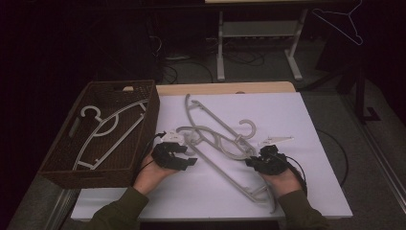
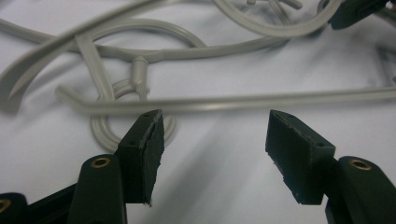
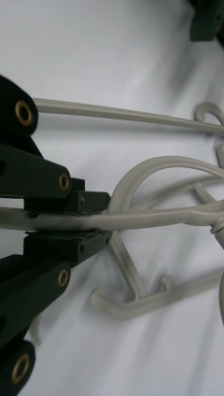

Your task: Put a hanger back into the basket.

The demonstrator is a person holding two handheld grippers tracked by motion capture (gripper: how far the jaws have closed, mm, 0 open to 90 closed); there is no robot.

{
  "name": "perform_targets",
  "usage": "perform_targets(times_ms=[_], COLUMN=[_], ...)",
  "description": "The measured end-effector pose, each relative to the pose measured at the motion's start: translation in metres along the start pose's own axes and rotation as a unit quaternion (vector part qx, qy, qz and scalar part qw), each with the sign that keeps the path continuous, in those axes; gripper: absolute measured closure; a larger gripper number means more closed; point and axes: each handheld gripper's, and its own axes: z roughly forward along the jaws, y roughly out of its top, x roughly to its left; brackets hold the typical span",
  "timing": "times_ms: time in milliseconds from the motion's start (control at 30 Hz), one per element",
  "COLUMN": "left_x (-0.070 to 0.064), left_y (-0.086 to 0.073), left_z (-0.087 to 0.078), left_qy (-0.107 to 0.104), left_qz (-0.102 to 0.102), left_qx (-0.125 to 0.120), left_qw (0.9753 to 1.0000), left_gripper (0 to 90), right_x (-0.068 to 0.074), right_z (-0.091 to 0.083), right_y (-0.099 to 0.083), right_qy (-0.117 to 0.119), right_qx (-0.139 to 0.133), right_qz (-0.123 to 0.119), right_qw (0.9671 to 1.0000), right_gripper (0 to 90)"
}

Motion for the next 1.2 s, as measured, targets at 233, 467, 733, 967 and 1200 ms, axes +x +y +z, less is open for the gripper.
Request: perform_targets(times_ms=[233,467,733,967,1200], left_x=[-0.001,-0.001,-0.005,-0.004,-0.007], left_y=[0.003,0.006,0.01,0.013,0.019], left_z=[-0.006,-0.008,0.01,0.027,0.042], left_qy=[0.002,0.003,0.017,0.013,0.017], left_qz=[0.002,0.016,0.073,0.102,0.137], left_qx=[-0.011,-0.008,0.035,0.061,0.081], left_qw=[0.9999,0.9998,0.9966,0.9929,0.9871], left_gripper=[36.7,36.3,36.4,43.4,54.8], right_x=[0.005,0.006,0.005,0.005,0.004], right_z=[0.003,0.006,0.013,0.017,0.017], right_y=[0.002,0.003,0.002,0.002,0.003], right_qy=[0.046,0.095,0.101,0.102,0.105], right_qx=[0.021,0.033,0.043,0.044,0.041], right_qz=[-0.057,-0.115,-0.134,-0.139,-0.153], right_qw=[0.9971,0.9882,0.9848,0.9841,0.9817], right_gripper=[81.5,81.4,81.0,81.0,80.9])
